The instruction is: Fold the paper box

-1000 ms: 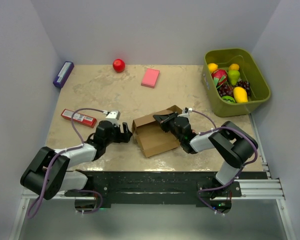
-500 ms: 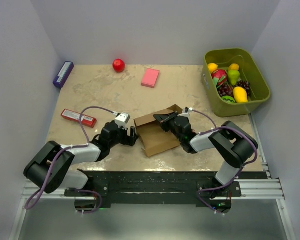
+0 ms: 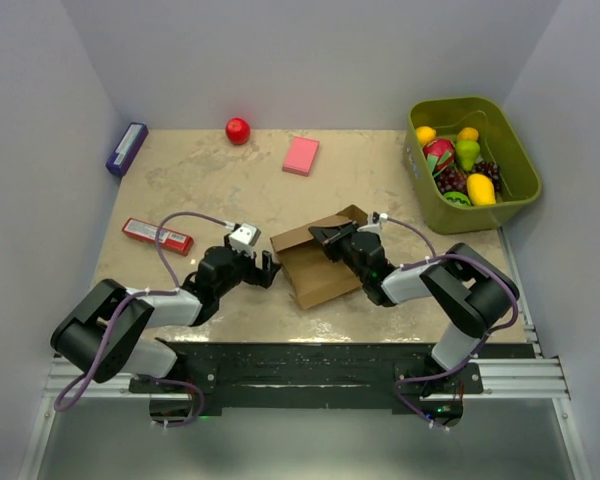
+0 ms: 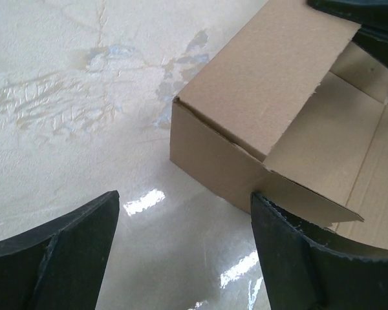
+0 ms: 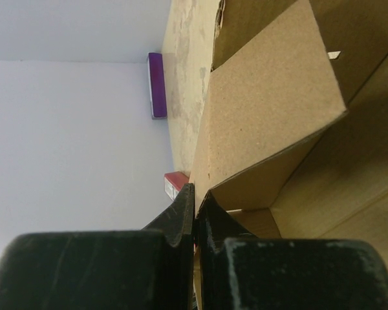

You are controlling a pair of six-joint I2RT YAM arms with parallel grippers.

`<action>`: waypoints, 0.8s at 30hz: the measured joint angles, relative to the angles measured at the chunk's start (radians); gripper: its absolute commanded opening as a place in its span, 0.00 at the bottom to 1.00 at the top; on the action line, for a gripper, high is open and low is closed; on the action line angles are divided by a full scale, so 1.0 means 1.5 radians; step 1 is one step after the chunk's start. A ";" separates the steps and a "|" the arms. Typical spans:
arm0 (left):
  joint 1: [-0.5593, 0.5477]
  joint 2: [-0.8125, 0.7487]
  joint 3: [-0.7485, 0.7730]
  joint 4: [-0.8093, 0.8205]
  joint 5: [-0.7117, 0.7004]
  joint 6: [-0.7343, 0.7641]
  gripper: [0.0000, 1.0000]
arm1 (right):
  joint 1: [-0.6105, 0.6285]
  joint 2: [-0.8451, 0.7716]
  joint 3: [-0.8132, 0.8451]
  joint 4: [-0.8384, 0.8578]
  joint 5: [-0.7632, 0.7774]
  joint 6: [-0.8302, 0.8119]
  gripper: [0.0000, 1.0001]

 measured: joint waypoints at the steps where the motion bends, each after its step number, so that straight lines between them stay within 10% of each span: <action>1: 0.000 0.001 0.000 0.007 0.006 0.003 0.88 | -0.001 -0.002 0.000 0.000 0.000 -0.003 0.00; 24: -0.030 0.106 0.000 0.153 -0.020 0.010 0.62 | -0.007 -0.013 -0.005 -0.003 0.014 -0.026 0.00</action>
